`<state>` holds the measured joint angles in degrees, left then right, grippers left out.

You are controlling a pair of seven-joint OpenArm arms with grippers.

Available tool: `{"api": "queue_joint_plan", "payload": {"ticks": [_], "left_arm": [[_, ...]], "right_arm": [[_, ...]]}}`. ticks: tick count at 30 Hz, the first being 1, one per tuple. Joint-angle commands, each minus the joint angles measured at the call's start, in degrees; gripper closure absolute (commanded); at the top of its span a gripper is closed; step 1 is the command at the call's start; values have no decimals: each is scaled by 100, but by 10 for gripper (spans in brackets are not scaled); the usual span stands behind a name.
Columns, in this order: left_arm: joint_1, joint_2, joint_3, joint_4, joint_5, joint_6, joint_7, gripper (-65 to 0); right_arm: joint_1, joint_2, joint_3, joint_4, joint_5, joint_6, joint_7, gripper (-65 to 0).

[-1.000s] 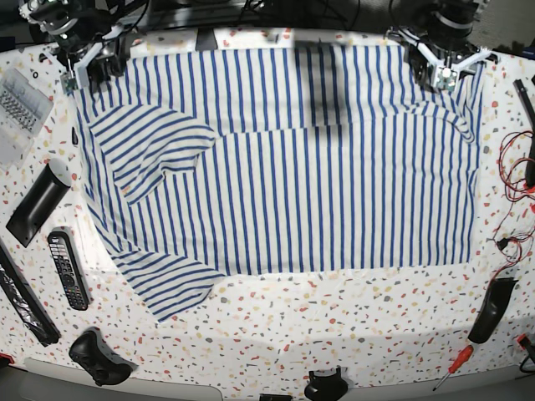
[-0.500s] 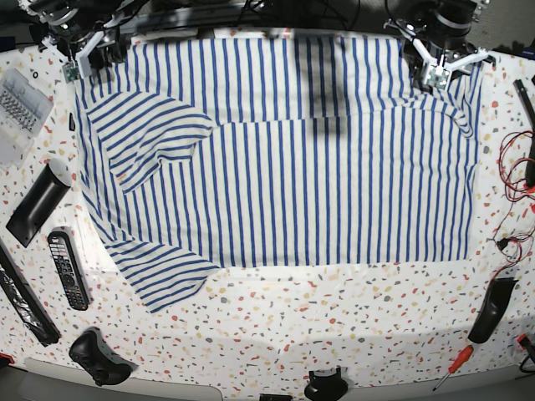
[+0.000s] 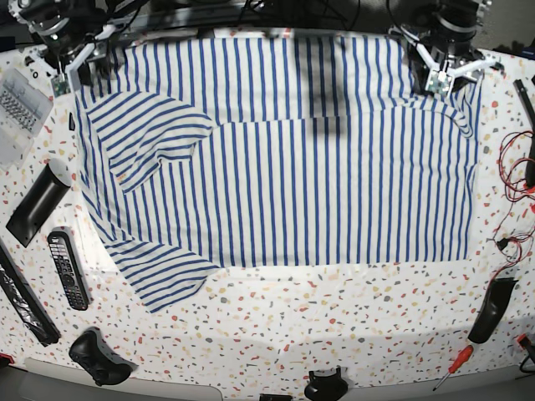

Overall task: Layout the t-shirt on the table in an organized manner, then fold the t-shirt properly
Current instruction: 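Move the left gripper to a hem corner and grasp it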

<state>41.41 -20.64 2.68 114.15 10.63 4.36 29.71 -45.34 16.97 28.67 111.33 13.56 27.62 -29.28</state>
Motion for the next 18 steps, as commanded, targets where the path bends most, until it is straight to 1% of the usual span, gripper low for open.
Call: {"api": "queue_joint_plan", "payload": {"ticks": [1,5,9,10,11,13,14,16,18], "left_arm": [[7,-33,-7,173,114,42,-111,-239],[-363,-35,-7,245,127,37,-144,-239],[-1113,-33,-7,240,125,33,-144,-239],[-1338,-35,-7,240,92,0,-149,-239],[-1582,-35,-7,232,33,-111,-155,-239],[-2096,-35,-7,125,-210,-400,-385,-242],[-2358,-35,-7,26,-385,-472,-549,-249],[-2879,-33,-7,-229,-702,-507,-737,-279],[-3401,-35,-7,-605,-946,-507,-688,-313]], "right_arm": [[31,66,57,155,61,-26,105,-223],[278,66,57,214,61,-26,96,-223],[505,66,57,214,63,-24,212,-223],[557,63,57,214,63,-26,229,-223],[608,66,57,214,68,-24,232,-223],[708,66,57,214,267,-24,225,-223],[732,66,57,214,450,-24,225,-223],[756,63,57,214,796,-20,227,-223],[756,66,57,214,966,116,227,-228]]}}
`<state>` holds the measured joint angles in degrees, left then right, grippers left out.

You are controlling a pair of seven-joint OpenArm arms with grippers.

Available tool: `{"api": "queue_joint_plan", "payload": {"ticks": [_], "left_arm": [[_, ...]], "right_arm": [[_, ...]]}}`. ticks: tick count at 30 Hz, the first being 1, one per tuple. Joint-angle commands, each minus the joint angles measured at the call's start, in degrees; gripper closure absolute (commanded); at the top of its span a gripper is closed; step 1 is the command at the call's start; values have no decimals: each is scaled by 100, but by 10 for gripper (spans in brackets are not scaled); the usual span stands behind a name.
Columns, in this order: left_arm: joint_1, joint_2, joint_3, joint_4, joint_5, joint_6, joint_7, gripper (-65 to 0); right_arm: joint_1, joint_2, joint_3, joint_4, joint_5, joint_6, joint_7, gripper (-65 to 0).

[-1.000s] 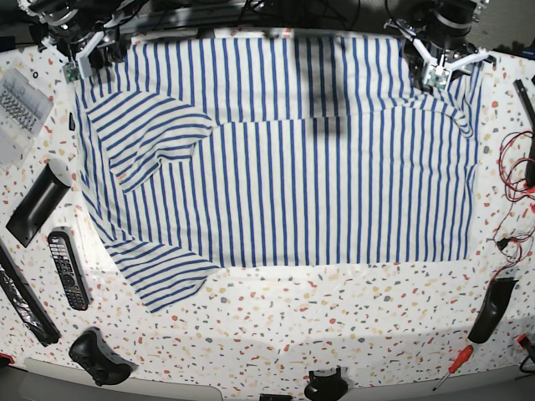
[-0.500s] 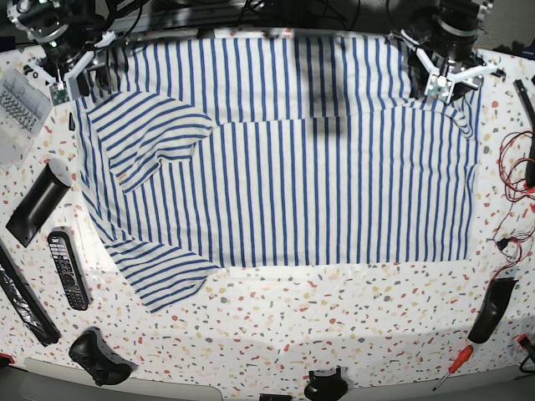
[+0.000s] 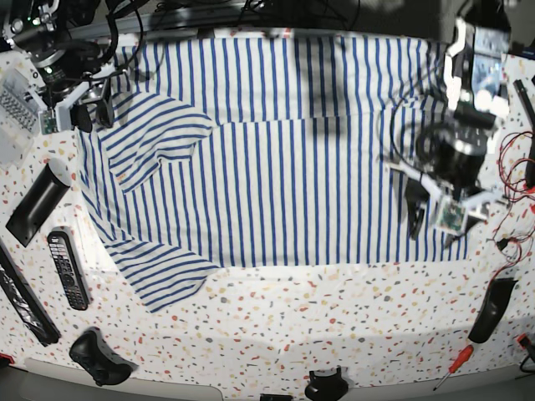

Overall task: Layout the t-shirt on the table in an organized manner, then fold the t-shirt properly
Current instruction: 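Move the left gripper to a hem corner and grasp it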

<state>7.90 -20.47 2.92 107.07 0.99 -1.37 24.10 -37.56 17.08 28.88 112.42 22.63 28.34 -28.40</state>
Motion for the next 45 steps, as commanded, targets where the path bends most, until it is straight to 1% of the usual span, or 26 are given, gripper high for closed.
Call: {"api": "queue_joint_plan", "payload": {"ticks": [1,4,5,9,12,15,18,20,22,23,24,25,27,29,30,39,42,45], "left_arm": [[-289,-50,-31,-136,-26,68,-90,-328],[-1008,-52,-31,-1104,-136,61,83,-335],[-1261,-55,-31,-1513,-179,4,116,-335],[-2424,-85,-31,-3436,-520,-758,334,-335],[-3285,-142,-31,-4957,-817,-1082,348,-335],[-3908,-216,-28,-6190,-859,-1088,162,-335],[-4212,-363,-31,-6946,-863,-1088,-407,-335],[-4269,-492,-31,-7173,-911,-1088,-739,-335],[-4264,-625,-28,-7222,-1222,-1099,-767,-335],[-4262,-684,-28,-7239,-1440,-1185,-693,-335],[-4264,-739,-28,-7276,-1709,-1368,-546,-335],[-4258,-776,-28,-7307,-2009,-1539,-337,-335],[-4210,-809,-28,-7366,-2612,-1759,2,-335],[-4120,-796,-28,-7379,-2944,-1915,48,-335],[-4092,-778,-28,-7379,-3014,-1978,46,-335],[-4011,-535,-28,-7379,-2999,-2026,20,-334],[-3974,-437,-28,-7379,-2955,-2057,28,-306],[-3943,-415,-28,-7377,-2800,-2055,-11,-251]], "right_arm": [[-22,55,35,105,52,133,142,-243],[-24,52,35,105,31,144,138,-323],[-24,52,35,105,33,140,140,-330],[-24,52,35,105,35,142,138,-330],[-24,52,35,105,35,142,136,-330],[-24,52,35,105,35,142,116,-330],[-24,52,35,105,35,140,68,-330],[-24,52,35,105,35,142,42,-330],[-24,52,35,105,37,142,42,-330],[-24,52,35,105,37,142,39,-330],[-24,52,35,105,37,140,39,-330],[-24,52,35,105,37,140,33,-330],[-24,52,35,105,37,142,15,-330],[-24,52,35,105,37,140,4,-330],[-24,52,35,105,37,142,2,-330],[-24,55,35,105,37,142,2,-330],[-24,52,35,105,37,142,2,-330],[-24,52,35,105,35,142,0,-330]]}}
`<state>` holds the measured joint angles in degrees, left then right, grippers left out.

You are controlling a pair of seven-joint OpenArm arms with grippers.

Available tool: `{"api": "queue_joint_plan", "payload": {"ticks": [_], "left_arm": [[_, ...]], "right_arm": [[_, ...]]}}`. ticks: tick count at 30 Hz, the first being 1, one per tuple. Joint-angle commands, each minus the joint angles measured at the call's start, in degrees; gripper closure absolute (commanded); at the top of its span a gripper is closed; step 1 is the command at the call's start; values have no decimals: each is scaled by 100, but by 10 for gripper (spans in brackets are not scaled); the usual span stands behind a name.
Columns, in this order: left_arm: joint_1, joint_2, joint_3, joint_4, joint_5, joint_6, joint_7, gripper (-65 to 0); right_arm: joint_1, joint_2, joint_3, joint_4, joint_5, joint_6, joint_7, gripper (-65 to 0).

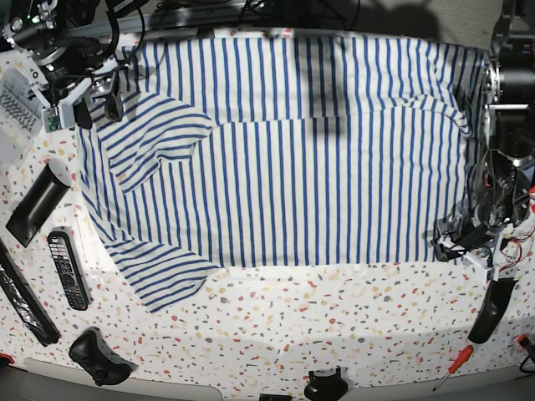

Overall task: Layout the t-shirt on the table in an organized manner, then fold the t-shirt properly
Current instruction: 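Move the left gripper to a hem corner and grasp it, then move the right gripper to the other hem corner and grasp it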

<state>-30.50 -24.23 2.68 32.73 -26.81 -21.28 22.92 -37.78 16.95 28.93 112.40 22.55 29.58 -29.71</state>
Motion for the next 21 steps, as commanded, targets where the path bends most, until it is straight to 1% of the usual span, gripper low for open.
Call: {"api": "queue_joint_plan", "payload": {"ticks": [1,3,8,11,13,16,18,21], "left_arm": [[-96,-57,-4,57,-2,-63,105,-233],[-98,-101,-4,57,-7,-61,79,-198],[-107,-170,-4,57,-28,-61,-199,-124],[-111,-151,-4,63,-28,-61,-210,-66],[-109,-146,-4,63,-26,-63,-269,-47],[-111,-149,-4,63,-26,-63,-378,-41],[-109,-149,-4,63,-26,-63,-400,0],[-109,-149,-4,63,-24,-63,-400,0]], "right_arm": [[-2,66,31,107,46,15,133,-330],[7,68,31,107,46,15,138,-329],[260,66,31,107,46,11,129,-329],[599,68,31,105,46,11,122,-329],[931,68,31,105,46,11,83,-329],[1530,66,22,105,70,9,-203,-329],[1958,68,-15,103,66,9,-472,-329],[2612,66,-70,42,61,11,-765,-329]]}}
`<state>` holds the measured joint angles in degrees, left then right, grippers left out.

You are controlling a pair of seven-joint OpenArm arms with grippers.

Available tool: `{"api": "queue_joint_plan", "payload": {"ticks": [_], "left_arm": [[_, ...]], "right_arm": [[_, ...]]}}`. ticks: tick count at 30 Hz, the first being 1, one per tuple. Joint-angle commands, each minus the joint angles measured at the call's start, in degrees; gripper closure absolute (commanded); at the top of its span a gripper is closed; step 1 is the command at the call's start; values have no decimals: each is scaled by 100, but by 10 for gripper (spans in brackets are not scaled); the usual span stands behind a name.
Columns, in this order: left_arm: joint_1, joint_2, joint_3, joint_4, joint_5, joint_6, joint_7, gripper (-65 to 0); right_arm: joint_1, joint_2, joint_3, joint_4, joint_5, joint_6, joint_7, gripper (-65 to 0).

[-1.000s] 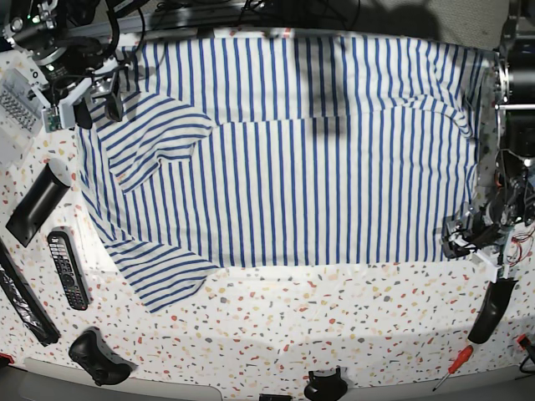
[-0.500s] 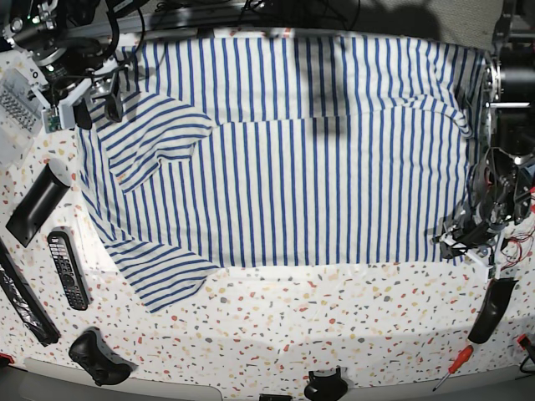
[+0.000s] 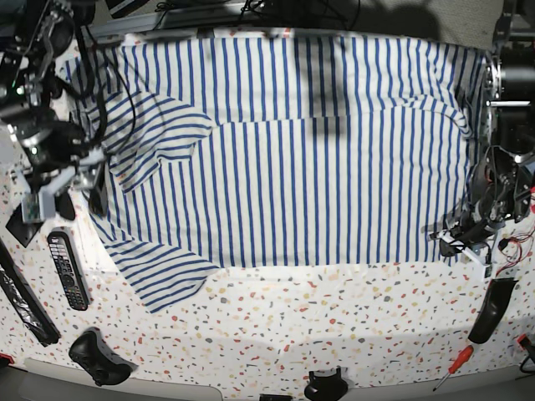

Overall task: Layout the t-shirt on the table in an organized manner, then fold the t-shirt properly
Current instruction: 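Move the right gripper to the other hem corner and grasp it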

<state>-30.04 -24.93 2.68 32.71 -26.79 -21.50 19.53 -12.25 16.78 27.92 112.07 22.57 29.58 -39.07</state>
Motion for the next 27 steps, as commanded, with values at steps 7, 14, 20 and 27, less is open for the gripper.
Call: {"api": "queue_joint_plan", "payload": {"ticks": [7,14,20,27], "left_arm": [[-155,-79,-4,66,-28,-42,-72,0],[-155,-79,-4,66,-28,-42,-72,0],[-155,-81,-4,66,-28,-42,-72,0],[-153,-81,-4,66,-28,-42,-70,0]], "right_arm": [[1674,87,11,-1176,-11,13,26,-329],[3484,219,-7,-4155,-356,483,389,-329],[4824,509,-743,-6658,-1563,748,1362,-329],[5591,479,-1803,-8629,-2400,-94,1888,-329]]}}
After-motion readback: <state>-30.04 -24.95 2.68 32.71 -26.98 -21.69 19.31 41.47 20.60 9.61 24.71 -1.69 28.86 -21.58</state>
